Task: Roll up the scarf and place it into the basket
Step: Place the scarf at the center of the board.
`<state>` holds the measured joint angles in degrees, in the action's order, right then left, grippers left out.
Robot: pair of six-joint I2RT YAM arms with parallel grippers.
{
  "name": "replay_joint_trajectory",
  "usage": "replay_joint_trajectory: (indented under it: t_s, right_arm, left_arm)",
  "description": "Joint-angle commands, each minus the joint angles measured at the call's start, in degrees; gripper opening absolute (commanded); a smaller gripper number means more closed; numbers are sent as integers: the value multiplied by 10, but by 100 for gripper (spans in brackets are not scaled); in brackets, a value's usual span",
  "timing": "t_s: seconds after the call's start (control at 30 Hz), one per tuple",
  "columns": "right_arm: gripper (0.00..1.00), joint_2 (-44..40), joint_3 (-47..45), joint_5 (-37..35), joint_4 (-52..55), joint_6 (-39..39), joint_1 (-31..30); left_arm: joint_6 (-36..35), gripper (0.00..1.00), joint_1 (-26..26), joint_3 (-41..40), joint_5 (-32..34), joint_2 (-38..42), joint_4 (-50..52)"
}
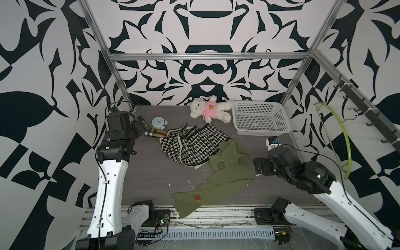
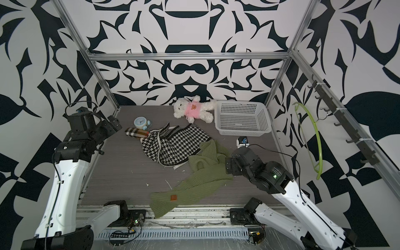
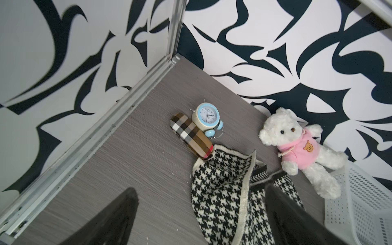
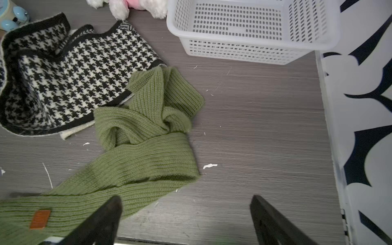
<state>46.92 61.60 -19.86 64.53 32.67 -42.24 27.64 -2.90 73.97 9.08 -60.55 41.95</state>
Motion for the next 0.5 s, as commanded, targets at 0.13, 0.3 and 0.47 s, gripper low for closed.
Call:
replay_joint_trajectory:
  t_s: [0.13,0.3,0.47]
  right_arm:
    - [100,162,-13,107,-202,-68,-106]
    - [100,307,7,83,-286,-48,-166]
    - [100,405,39,97,-369,-116,-229]
  left_arm:
    - [19,99,-2,-16,-49,-7,-12]
    - [24,99,-3,-28,-96,-27,-6]
    - [20,99,-4,-59,-89,-22,-16]
